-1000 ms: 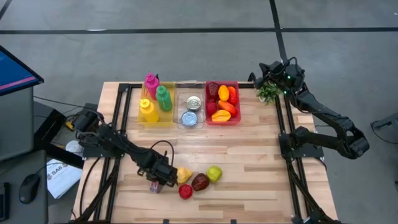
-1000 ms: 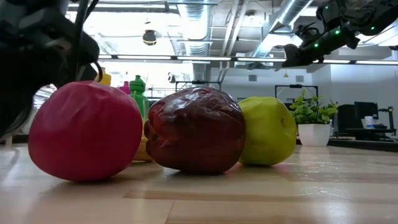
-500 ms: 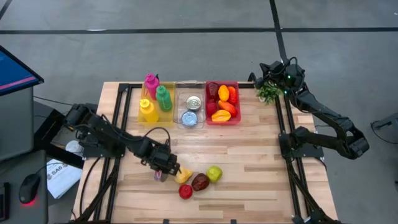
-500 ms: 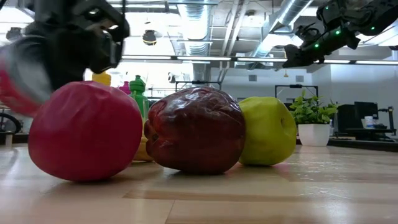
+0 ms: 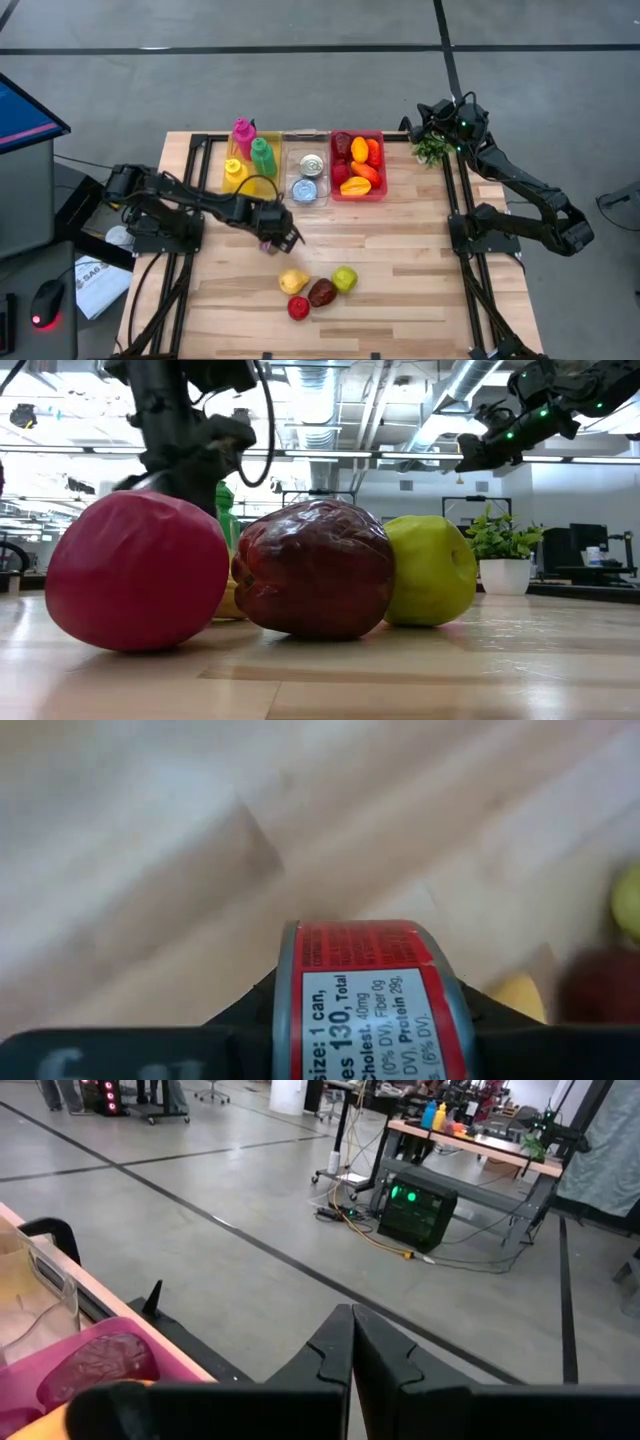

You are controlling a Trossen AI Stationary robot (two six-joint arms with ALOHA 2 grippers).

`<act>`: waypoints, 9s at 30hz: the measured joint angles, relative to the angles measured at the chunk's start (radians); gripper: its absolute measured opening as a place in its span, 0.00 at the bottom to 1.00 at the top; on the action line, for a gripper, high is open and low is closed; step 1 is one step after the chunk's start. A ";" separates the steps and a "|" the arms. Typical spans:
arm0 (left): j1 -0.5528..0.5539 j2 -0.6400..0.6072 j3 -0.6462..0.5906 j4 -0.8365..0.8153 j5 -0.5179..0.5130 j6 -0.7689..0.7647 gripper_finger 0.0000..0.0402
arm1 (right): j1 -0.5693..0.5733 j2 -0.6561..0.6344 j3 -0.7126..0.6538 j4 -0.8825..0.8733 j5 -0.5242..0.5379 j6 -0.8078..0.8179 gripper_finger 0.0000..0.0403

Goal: Pick & Place Food Item
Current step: Put the red tuna can into the transparent bin, then put the green apple into the pink bin

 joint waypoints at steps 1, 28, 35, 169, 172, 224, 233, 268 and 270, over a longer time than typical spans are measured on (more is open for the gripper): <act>0.017 0.000 0.000 0.002 -0.013 0.031 0.26 | 0.000 0.000 0.000 -0.001 0.000 0.000 0.01; 0.151 0.000 0.000 0.229 -0.119 0.481 0.26 | 0.000 0.000 0.000 -0.075 0.000 0.053 0.01; 0.157 0.000 0.001 0.339 -0.158 0.482 0.26 | 0.002 0.000 0.000 -0.075 0.000 0.061 0.01; 0.368 0.091 0.346 0.611 -0.383 0.947 0.56 | 0.002 0.064 0.000 -0.102 0.000 0.008 0.01; 0.378 0.085 0.346 0.639 -0.433 0.937 0.53 | 0.002 0.064 0.000 -0.059 0.000 0.008 0.01; 0.146 -0.053 0.345 0.513 -0.271 0.817 0.36 | 0.528 0.048 0.000 -0.068 -0.366 0.648 0.00; 0.133 -0.068 0.346 0.544 -0.273 0.766 0.36 | 0.778 0.048 0.000 -0.068 -0.363 0.667 0.00; -0.053 -0.466 -0.009 0.660 -0.288 0.906 0.28 | 1.262 0.093 0.001 -0.079 0.252 0.968 0.00; -0.055 -0.521 -0.099 0.716 -0.277 0.860 0.26 | 1.296 0.108 -0.002 -0.081 0.311 1.004 0.00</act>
